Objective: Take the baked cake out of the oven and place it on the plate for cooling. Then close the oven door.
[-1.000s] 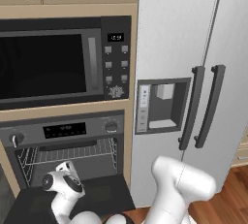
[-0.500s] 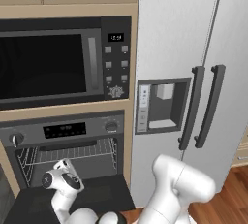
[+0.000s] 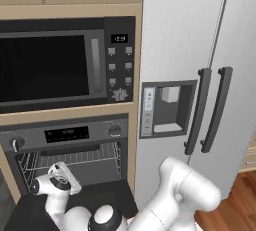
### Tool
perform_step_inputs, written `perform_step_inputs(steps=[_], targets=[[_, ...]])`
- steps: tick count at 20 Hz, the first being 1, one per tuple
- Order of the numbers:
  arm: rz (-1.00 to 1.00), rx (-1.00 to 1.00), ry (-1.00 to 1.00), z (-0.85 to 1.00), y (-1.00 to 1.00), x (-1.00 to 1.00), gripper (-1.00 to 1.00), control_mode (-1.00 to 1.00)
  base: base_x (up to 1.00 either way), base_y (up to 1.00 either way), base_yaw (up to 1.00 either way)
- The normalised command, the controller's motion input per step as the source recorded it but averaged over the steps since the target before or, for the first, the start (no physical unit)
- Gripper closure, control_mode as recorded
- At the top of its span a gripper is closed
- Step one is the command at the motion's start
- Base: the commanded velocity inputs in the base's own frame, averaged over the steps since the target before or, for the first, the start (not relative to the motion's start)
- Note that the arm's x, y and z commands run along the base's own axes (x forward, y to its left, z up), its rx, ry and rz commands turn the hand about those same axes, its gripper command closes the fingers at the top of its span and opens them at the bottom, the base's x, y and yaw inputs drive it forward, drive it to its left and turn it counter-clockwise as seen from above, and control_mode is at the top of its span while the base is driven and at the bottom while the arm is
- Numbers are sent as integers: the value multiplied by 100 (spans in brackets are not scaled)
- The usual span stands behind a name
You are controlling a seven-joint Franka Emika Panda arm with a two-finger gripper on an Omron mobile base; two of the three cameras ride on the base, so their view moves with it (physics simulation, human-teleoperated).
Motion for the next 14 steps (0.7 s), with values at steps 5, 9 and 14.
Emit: perform_step_inputs(steps=[5, 9, 14], targets=[[9, -26, -7, -33, 8, 15, -100, -100, 0, 0, 0], [9, -16, -6, -27, 3, 23, -100, -100, 0, 0, 0], [7, -1, -8, -8, 0, 20, -100, -100, 0, 0, 0]])
